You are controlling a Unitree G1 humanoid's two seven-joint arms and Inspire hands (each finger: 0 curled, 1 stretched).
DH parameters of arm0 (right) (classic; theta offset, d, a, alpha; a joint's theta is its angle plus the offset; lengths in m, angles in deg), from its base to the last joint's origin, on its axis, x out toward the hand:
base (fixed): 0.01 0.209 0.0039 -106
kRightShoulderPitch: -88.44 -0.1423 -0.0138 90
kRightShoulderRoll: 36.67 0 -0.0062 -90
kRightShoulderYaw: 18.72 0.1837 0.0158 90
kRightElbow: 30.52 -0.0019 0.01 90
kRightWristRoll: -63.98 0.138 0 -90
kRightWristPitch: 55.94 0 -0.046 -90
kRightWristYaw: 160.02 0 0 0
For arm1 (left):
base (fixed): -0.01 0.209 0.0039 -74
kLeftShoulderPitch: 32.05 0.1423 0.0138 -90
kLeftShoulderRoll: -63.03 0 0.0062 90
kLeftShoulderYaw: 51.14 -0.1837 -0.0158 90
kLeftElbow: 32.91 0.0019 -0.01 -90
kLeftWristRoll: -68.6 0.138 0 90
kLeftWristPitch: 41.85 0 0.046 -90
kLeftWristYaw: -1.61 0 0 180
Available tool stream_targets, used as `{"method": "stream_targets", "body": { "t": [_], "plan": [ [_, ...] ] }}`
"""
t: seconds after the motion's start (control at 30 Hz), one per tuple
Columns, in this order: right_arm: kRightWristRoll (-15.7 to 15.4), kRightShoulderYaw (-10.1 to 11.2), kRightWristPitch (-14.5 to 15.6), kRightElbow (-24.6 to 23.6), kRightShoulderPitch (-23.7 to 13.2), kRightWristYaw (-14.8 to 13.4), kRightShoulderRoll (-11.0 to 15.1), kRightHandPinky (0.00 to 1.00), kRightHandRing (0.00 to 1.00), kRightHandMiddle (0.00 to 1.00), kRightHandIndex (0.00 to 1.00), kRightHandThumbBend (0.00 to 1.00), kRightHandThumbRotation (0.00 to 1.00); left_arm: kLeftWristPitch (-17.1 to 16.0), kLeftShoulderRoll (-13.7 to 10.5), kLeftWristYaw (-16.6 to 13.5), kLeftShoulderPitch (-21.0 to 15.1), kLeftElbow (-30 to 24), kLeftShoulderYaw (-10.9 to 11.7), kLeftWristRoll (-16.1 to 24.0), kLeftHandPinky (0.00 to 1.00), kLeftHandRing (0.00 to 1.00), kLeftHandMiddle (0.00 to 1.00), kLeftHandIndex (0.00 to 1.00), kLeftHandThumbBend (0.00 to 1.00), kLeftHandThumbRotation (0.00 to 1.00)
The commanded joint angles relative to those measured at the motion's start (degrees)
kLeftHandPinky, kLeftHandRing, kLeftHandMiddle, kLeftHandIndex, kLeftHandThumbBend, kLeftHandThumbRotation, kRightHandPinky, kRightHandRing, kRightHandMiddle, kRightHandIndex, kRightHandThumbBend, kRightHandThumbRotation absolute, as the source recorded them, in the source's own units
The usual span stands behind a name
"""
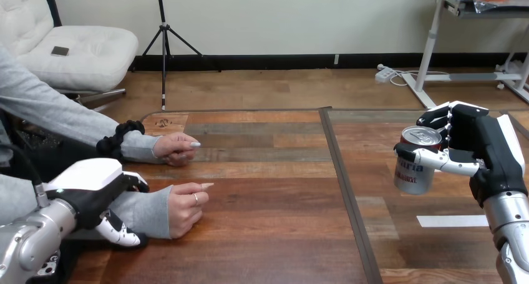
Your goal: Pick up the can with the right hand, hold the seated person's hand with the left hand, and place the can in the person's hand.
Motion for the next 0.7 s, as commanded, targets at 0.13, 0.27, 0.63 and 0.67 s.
{"method": "stream_targets", "body": {
  "t": [0.13,0.27,0.63,0.67],
  "plan": [
    [1.7,1.1,-1.5,-2.9,-3.3,0.2,0.0,0.25,0.29,0.40,0.40,0.87,0.00,1.6,-1.4,4.0,-1.6,0.0,-0.4,-0.7,0.48,0.62,0.70,0.72,1.00,0.12],
    [2.0,1.1,-1.8,-3.1,-3.3,0.4,0.0,0.26,0.30,0.40,0.40,0.87,0.00,2.5,-1.4,5.2,-1.8,-0.6,-0.6,-0.6,0.45,0.58,0.67,0.70,1.00,0.10],
    [1.6,0.9,-1.5,-3.3,-3.4,-0.2,0.2,0.26,0.30,0.40,0.40,0.87,0.00,3.2,-1.7,5.6,-2.9,-0.6,-2.1,2.1,0.39,0.51,0.60,0.63,0.96,0.02],
    [1.7,0.9,-1.5,-3.3,-3.4,-0.2,0.2,0.26,0.30,0.40,0.40,0.87,0.00,3.0,-1.6,5.6,-3.0,-0.4,-2.1,2.1,0.38,0.50,0.59,0.62,0.96,0.02]
  ]
}}
